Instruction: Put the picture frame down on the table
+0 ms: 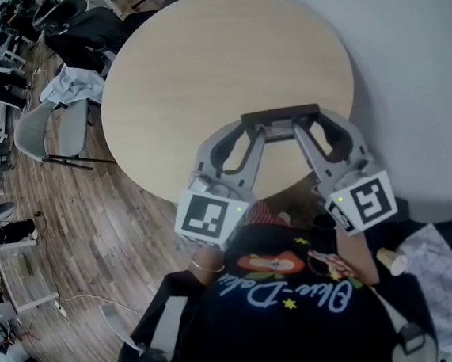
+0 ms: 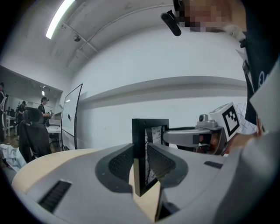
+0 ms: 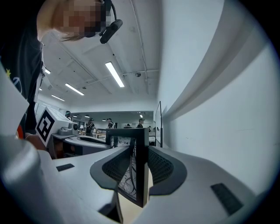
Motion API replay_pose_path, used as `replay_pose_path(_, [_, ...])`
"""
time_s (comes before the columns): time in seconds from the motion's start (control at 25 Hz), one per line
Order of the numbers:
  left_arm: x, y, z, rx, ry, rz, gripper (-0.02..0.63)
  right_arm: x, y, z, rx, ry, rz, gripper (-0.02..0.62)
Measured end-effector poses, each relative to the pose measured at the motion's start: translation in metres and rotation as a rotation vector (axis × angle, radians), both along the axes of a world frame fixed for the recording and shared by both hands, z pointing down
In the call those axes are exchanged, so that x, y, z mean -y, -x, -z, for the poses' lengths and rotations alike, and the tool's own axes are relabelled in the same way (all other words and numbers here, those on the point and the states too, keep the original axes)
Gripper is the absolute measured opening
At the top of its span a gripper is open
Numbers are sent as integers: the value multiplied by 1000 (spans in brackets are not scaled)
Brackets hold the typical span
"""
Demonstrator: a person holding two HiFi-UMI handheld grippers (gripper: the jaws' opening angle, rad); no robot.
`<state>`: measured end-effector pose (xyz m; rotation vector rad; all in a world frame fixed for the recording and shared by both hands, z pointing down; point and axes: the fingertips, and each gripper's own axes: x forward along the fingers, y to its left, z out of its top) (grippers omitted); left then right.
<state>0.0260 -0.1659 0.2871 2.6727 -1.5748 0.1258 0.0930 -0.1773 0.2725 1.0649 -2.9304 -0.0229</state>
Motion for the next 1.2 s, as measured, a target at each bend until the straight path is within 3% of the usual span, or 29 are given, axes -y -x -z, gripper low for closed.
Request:
replay_pose_path(0.48, [59,43,-7,-36,14,-60,80,55,43,-5,-52,13,-62,103])
replay_pose_path(1.2, [105,40,-55,-62,117,-137,80,99,39,-52,-112,122,-140,103])
